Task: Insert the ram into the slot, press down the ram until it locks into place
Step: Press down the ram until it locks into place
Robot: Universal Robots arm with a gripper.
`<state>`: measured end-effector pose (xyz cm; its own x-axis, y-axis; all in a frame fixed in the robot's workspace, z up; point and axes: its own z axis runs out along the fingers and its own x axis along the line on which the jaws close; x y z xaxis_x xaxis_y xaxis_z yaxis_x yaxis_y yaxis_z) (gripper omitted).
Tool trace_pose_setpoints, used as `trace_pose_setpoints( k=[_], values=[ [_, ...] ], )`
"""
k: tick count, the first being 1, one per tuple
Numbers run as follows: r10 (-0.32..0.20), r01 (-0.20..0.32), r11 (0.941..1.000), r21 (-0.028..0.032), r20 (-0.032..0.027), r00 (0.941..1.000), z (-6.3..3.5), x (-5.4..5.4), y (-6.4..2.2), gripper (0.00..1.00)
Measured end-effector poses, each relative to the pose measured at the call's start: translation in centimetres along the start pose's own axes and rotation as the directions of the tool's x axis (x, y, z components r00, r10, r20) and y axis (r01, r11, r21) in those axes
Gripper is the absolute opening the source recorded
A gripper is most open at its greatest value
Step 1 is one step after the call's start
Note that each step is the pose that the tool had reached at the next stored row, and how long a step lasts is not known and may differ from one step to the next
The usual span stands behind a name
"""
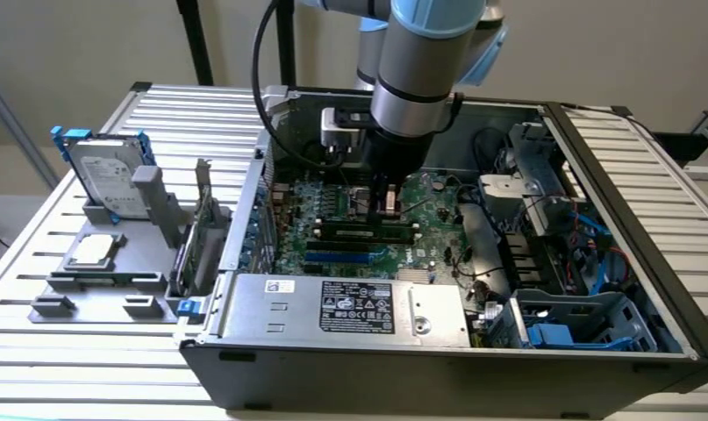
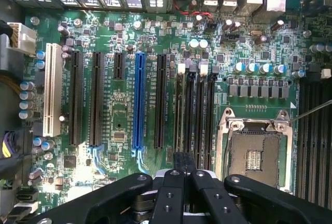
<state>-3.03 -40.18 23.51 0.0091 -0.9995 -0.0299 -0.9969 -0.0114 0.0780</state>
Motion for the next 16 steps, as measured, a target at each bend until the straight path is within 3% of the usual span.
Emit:
trace_pose_setpoints(
  k=[5,13,16],
  values=[
    [0.000,0.000,1.0000,0.0097,-0.0001,1.0000,0.36,0.0,0.17,0.11],
    [0.000,0.000,0.9999,0.0165,-0.0009,1.0000,1.09,0.0,0.25,0.11],
    [-0.001,0.001,0.9998,0.0180,0.0015,1.0000,0.59,0.0,0.28,0.11]
  ],
)
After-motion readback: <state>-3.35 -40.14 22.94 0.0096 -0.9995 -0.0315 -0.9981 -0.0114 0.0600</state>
